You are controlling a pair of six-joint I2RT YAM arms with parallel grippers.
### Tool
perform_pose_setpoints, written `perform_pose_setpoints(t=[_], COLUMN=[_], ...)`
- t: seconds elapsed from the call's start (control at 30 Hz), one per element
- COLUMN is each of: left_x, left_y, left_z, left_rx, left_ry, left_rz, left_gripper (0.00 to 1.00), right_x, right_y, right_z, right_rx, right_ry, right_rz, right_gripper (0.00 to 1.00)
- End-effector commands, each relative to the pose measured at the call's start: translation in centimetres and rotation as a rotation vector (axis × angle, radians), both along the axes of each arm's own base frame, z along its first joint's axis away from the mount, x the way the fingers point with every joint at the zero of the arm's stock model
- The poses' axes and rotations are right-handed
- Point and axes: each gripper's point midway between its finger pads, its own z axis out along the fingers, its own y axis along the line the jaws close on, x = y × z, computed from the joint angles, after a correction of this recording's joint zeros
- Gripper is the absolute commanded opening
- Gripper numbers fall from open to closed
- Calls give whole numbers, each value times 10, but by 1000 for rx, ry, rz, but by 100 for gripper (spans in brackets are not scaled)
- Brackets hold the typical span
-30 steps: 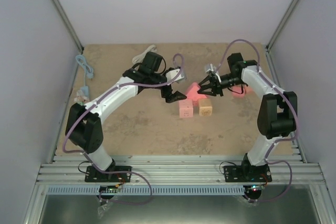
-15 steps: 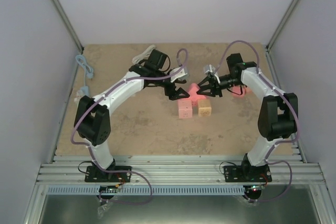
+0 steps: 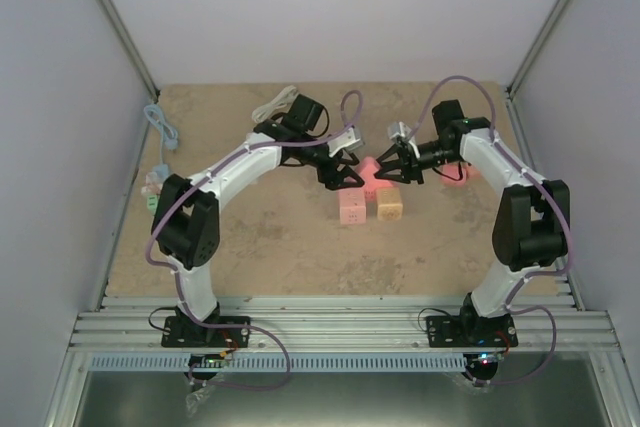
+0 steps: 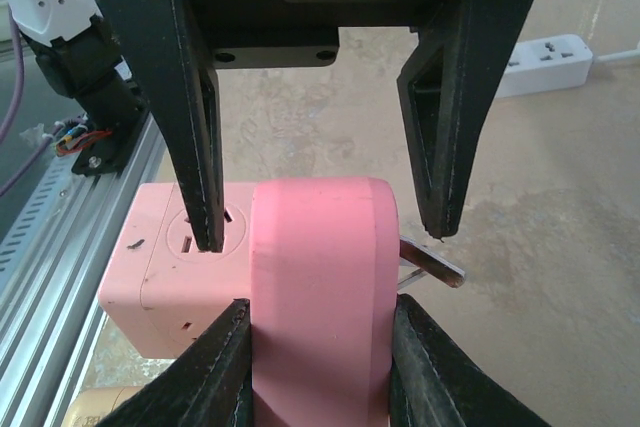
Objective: Pull the plug off the socket
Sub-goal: Pick up the socket from the center of the board.
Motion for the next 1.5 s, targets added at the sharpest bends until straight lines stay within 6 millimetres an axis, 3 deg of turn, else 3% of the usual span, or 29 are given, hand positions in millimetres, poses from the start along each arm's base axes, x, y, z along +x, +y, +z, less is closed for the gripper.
perform_pose_setpoints(t=[0.0, 0.27, 0.7, 0.83, 1.2, 1.27, 1.33, 1.47], left_x=[-3, -8, -9, -10, -10, -9, -10, -10], left_y=[-9, -18, -22, -22, -21, -20, -20, -19], left_z=[5, -2, -5, -6, -10, -10, -9, -6], left_rx=[-31, -19, -20, -17, -4, -4, -3, -4], left_ry=[37, 45, 64, 64, 68, 64, 62, 61], left_rz=[-28, -49, -58, -61, -60, -60, -61, -58], left_gripper=[77, 73, 53, 42, 0, 0, 0, 0], right_x=[-9, -12, -13, -13, -11, -9, -7, 0], right_y=[7, 10, 10, 10, 10, 10, 10, 9], right_z=[22, 22, 24, 27, 25, 25, 24, 20], right_rx=[74, 74, 78, 80, 76, 73, 67, 39], right_ry=[-12, -14, -18, -23, -19, -20, -16, -3], right_rz=[26, 35, 37, 37, 31, 29, 23, -3], right_gripper=[1, 1, 0, 1, 1, 1, 4, 28])
